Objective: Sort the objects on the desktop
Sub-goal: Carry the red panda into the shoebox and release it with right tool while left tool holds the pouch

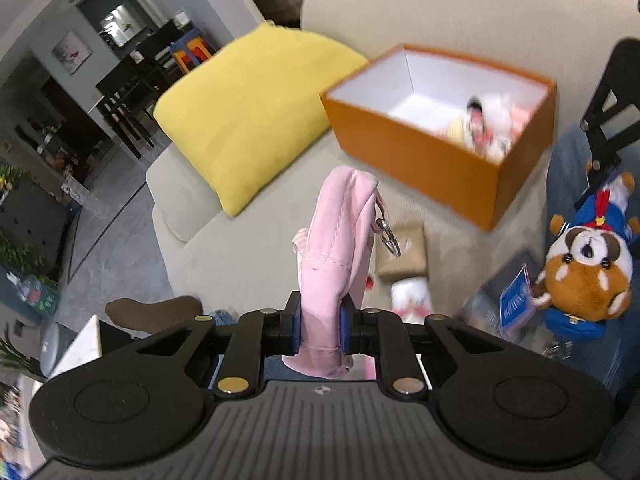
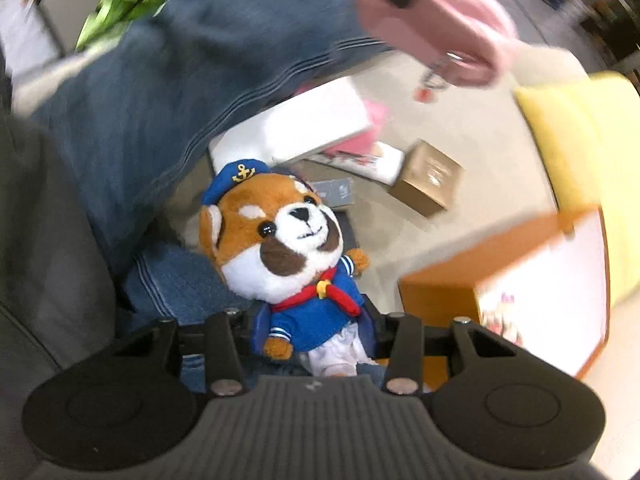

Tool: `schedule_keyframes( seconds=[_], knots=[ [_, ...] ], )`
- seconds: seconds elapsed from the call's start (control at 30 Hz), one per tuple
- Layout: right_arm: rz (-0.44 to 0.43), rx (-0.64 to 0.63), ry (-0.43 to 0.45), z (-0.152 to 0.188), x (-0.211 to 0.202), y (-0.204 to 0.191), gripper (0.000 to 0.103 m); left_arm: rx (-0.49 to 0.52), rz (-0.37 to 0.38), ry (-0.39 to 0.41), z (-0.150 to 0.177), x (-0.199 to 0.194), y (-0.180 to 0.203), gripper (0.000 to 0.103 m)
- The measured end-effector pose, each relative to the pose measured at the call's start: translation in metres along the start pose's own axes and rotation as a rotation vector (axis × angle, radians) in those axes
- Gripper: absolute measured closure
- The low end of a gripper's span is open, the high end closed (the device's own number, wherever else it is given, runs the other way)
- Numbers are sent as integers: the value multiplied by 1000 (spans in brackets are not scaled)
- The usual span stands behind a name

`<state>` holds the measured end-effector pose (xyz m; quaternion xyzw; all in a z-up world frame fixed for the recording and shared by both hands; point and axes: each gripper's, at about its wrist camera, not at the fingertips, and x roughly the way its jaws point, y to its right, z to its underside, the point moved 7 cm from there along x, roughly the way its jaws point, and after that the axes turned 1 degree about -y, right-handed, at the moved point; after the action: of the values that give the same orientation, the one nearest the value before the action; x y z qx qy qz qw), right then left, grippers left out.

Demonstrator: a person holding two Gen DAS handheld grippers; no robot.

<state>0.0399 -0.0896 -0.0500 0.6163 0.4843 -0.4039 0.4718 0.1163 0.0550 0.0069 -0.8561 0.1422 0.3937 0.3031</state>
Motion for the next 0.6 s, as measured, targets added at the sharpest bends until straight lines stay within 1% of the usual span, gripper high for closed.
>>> schedule_keyframes(
  seconds=[0.03, 0.13, 0.27, 0.33, 0.47, 0.53, 0.6],
  knots=[
    [-3, 54, 18, 9, -7, 4, 57, -29, 11, 18, -6, -4, 0, 83],
    [-2, 197, 75, 15, -37, 30, 57, -111, 38, 80, -23, -16, -1, 83],
    [2, 402, 148, 34, -60, 66, 57, -242, 97, 174, -47, -23, -2, 84],
    [0, 508, 179, 41, -69, 86, 57, -286, 121, 210, -60, -21, -1, 84],
    [-11, 721, 245, 55, -81, 129, 57, -395, 191, 244, -83, -3, 2, 84],
    [0, 798, 265, 58, -79, 149, 57, -434, 217, 252, -93, 9, 3, 84],
    [-20, 907, 278, 64, -71, 170, 57, -480, 250, 248, -102, 24, 2, 84]
  ],
)
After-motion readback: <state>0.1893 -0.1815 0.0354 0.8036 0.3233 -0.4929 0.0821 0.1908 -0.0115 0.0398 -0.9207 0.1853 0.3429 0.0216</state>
